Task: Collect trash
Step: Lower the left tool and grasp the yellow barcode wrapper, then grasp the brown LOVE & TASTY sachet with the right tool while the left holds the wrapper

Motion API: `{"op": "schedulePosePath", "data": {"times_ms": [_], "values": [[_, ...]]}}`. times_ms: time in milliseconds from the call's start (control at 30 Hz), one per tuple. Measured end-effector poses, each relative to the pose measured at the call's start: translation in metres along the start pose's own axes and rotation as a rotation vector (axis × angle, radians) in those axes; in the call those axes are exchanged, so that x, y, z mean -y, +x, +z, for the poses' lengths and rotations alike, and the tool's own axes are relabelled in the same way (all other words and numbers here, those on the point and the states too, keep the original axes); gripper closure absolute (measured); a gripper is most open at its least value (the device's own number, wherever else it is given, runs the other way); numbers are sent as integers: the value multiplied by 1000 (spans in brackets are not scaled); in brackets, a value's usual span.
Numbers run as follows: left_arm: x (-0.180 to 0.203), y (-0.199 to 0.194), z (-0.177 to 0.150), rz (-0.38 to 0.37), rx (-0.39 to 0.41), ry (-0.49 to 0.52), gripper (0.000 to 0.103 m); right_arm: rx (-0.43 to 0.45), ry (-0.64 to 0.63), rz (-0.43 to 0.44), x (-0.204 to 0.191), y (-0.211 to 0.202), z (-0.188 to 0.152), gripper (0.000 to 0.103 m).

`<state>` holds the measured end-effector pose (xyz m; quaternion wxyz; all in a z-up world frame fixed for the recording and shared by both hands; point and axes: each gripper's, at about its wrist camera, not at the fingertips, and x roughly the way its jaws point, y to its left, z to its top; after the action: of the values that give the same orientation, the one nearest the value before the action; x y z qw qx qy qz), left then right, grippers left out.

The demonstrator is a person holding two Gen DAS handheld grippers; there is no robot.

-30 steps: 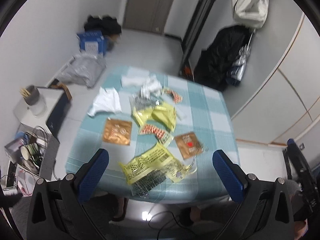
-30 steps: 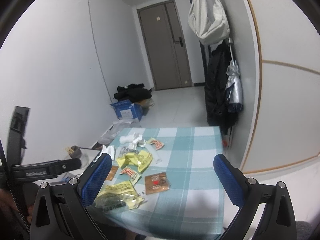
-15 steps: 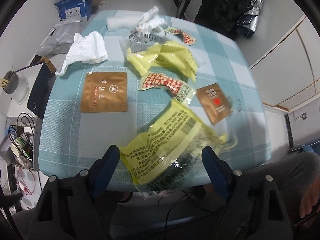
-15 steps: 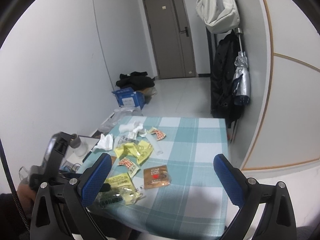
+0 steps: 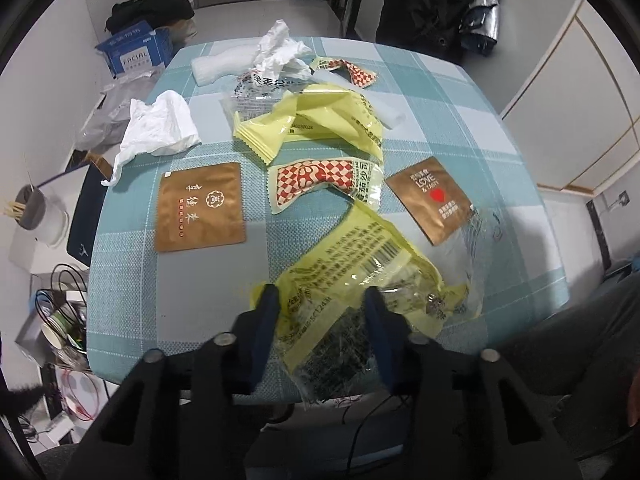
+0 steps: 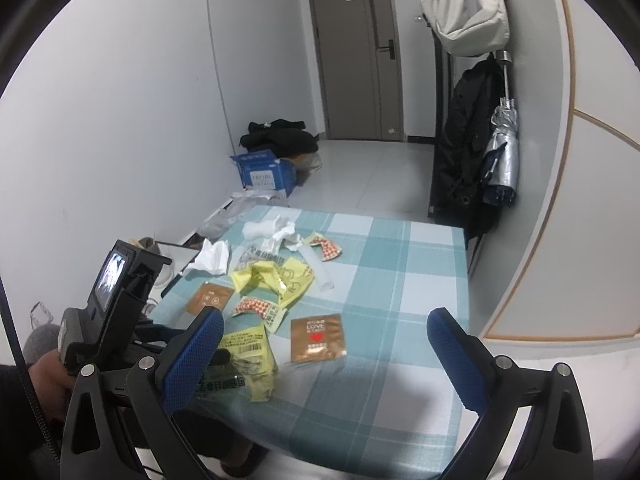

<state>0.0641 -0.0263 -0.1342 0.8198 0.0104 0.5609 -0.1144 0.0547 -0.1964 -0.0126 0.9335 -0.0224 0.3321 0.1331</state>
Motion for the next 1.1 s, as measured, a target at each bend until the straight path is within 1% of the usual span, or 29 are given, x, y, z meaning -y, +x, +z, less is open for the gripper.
{"op": "schedulePosePath", "data": {"times_ms": [100, 133, 200, 300, 400, 500, 533, 733, 867, 967, 1100], "values": [[3, 4, -3, 20, -13, 15, 82, -9, -18, -6, -3, 2, -1, 0], [4, 2, -4, 23, -11, 15, 83, -12, -24, -10, -4, 3, -2, 0], [-4, 1, -1, 2, -9, 1, 87, -23, -34, -17, -6, 5, -3, 0], [-16, -3, 3, -49, 5, -56, 89, -41, -30, -24, -5, 9, -5, 0], [-27, -12, 7, -80, 43, -94, 90, -73, 3, -26, 0, 14, -8, 0], [-40, -26, 8, -158, 80, -148, 90, -99, 52, -33, 7, 20, -10, 0], [-44, -30, 8, -172, 94, -163, 90, -105, 60, -36, 8, 21, -10, 0], [-64, -53, 10, -253, 176, -226, 91, -127, 80, -60, 12, 27, -3, 0], [-74, -62, 16, -280, 244, -244, 90, -138, 90, -47, 15, 35, 8, 0], [-80, -66, 17, -285, 278, -249, 91, -178, 84, -34, 16, 54, 13, 1], [-88, -67, 14, -294, 296, -260, 91, -286, 42, -16, 9, 96, 8, 3]]}}
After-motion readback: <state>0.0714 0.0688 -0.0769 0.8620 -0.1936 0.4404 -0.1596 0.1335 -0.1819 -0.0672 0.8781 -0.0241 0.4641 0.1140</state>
